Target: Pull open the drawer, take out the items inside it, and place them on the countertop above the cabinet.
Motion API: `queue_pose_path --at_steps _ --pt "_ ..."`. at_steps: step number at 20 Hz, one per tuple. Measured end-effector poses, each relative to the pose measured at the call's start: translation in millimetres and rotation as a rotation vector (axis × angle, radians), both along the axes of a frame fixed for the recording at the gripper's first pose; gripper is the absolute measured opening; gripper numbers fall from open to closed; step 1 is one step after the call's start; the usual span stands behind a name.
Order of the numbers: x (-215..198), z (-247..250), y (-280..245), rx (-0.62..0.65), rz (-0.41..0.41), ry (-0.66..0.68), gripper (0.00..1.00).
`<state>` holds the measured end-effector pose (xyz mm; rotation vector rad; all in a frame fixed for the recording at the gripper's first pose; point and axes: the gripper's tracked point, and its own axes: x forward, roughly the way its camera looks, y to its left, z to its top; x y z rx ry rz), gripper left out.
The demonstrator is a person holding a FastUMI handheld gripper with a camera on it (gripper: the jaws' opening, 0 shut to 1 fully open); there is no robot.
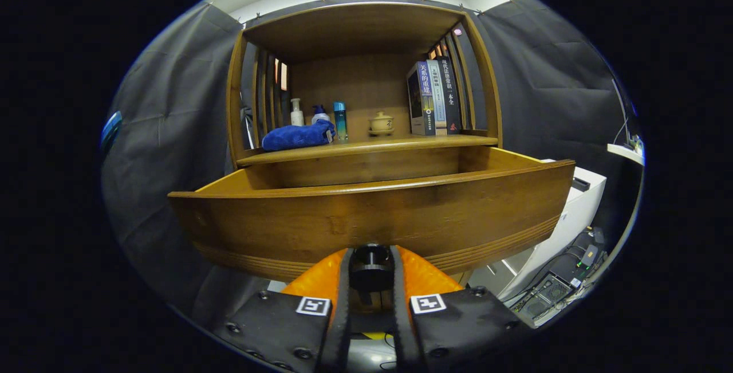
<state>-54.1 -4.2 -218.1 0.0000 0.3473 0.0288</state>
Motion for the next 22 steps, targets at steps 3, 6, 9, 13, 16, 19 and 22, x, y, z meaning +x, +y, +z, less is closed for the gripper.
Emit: queue_pose_path --at_steps 3,6,9,13,16,19,22 --pt "1.5 2.2 -1.4 -0.003 -0.008 -0.009 0.49" --pt "-1.7 11.2 -1.4 -0.032 0.002 -0.033 0.64" --pt "-8.0 48.9 -1.4 -0.043 0.027 -0.099 0.81" --pt "28.8 162.7 9.3 -0.027 0.102 -0.233 0.93" --pt "71.0 215.8 27.9 0.014 0.184 -0.173 0.94" --pt "124.1 221.5 33.5 -0.137 0.229 -0.098 0.95" --pt "160.4 157.0 39.1 -0.243 0.269 0.118 0.96"
